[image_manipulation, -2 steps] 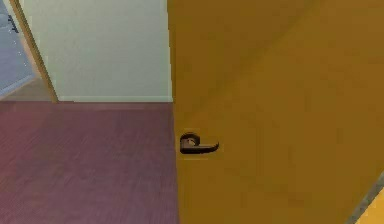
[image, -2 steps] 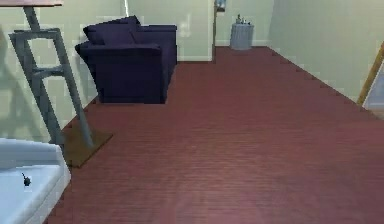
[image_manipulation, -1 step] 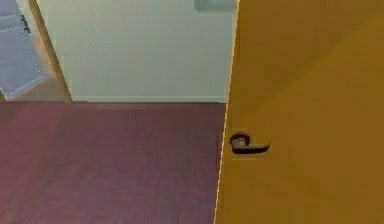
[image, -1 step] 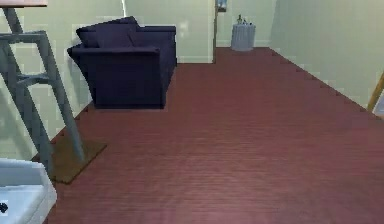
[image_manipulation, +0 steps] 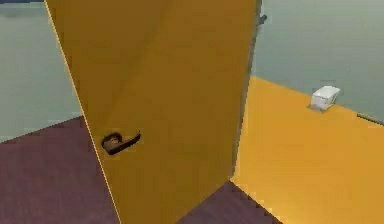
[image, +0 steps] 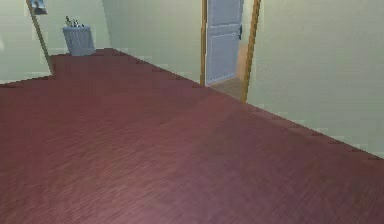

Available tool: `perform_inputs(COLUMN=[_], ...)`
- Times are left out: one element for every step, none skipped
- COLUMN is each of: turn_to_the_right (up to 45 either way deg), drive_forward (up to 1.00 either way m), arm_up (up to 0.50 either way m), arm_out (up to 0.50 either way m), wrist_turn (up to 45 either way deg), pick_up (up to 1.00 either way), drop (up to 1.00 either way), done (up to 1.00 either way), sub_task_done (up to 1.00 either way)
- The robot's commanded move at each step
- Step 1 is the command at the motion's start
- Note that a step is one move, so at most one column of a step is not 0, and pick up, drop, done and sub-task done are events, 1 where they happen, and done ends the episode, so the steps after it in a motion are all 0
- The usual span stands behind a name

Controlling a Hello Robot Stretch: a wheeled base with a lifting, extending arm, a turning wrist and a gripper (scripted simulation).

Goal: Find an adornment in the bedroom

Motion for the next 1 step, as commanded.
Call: perform_inputs(turn_to_the_right=[0.0], drive_forward=[1.0], arm_up=[0.0], arm_out=[0.0], wrist_turn=[0.0], pick_up=[0.0], drop=[0.0], done=[0.0], sub_task_done=[0.0])
